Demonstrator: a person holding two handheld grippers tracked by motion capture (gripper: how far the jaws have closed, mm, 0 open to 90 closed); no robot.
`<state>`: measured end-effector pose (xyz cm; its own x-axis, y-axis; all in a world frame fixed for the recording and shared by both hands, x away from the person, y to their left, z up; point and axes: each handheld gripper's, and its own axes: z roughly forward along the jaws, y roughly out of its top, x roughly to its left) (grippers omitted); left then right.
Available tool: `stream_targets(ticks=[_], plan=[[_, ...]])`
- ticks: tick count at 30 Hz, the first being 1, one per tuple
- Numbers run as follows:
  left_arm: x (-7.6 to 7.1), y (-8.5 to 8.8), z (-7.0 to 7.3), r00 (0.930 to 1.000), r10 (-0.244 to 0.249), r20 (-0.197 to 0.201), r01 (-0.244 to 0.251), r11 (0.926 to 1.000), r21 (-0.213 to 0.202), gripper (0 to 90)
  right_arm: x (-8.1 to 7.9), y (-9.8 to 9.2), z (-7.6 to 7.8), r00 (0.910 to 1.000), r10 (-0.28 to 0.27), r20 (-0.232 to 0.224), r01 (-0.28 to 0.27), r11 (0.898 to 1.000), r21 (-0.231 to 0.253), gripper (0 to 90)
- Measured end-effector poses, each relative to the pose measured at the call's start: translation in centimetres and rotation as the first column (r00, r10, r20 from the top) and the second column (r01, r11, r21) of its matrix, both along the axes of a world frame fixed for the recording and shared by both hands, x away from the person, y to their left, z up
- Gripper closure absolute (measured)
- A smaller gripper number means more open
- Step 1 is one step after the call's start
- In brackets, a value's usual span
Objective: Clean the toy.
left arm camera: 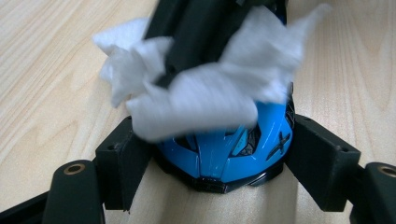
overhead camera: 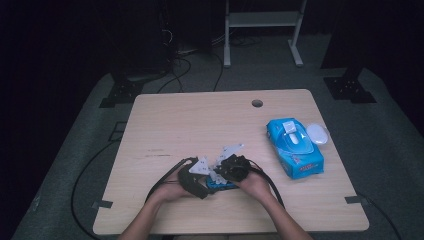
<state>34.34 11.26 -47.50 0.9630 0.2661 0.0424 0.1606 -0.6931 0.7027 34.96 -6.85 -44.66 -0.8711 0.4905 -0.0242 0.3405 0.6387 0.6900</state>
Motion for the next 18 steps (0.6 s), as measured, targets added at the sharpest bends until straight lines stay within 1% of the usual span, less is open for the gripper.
stream_targets(ticks=[1,2,3,4,5,7,9,10,14,16,18], plan=[[0.0,0.0,0.0,1.0000,0.000,-0.001,0.000,1.0000,-0.003,25.4,-0.2,0.2,0.0,0.9999,0.008,-0.009,-0.008,1.000,0.008,85.2],[0.0,0.0,0.0,1.0000,0.000,0.000,0.000,1.0000,-0.002,25.4,-0.6,0.6,-0.1,0.9994,0.031,-0.013,-0.031,0.999,0.012,85.2],[0.0,0.0,0.0,1.0000,0.000,-0.004,0.000,1.0000,-0.006,25.4,-0.9,1.2,-0.2,0.9980,0.064,-0.002,-0.064,0.998,-0.001,85.2],[0.0,0.0,0.0,1.0000,0.001,-0.003,-0.001,1.0000,-0.005,25.4,-1.4,1.8,-0.3,0.9958,0.090,0.020,-0.089,0.996,-0.017,85.1],[0.0,0.0,0.0,1.0000,0.003,-0.004,-0.003,1.0000,-0.008,25.4,-1.7,2.2,-0.2,0.9938,0.107,0.031,-0.106,0.994,-0.034,85.2],[0.0,0.0,0.0,1.0000,0.001,-0.001,-0.001,1.0000,-0.004,25.4,-1.7,2.0,-0.2,0.9940,0.106,0.028,-0.104,0.994,-0.036,85.1],[0.1,0.1,0.0,1.0000,-0.004,0.000,0.004,1.0000,0.002,25.4,-1.5,1.1,-0.1,0.9971,0.070,0.030,-0.069,0.997,-0.032,85.2],[0.1,0.1,0.0,1.0000,-0.003,0.001,0.003,1.0000,-0.001,25.4,-1.3,0.3,0.1,0.9989,0.040,0.023,-0.040,0.999,-0.013,85.2],[0.0,0.0,0.0,1.0000,-0.002,0.002,0.002,1.0000,-0.001,25.4,-0.8,-1.9,0.5,0.9999,-0.009,0.006,0.009,1.000,0.027,85.2],[0.0,0.1,0.0,1.0000,-0.003,0.003,0.003,1.0000,-0.001,25.4,-0.8,-2.8,0.8,0.9992,-0.033,0.021,0.033,0.999,0.006,85.2],[0.0,0.0,0.0,1.0000,-0.002,0.004,0.002,1.0000,-0.003,25.4,-0.7,-3.6,0.8,0.9987,-0.050,0.011,0.049,0.999,0.016,85.2]])
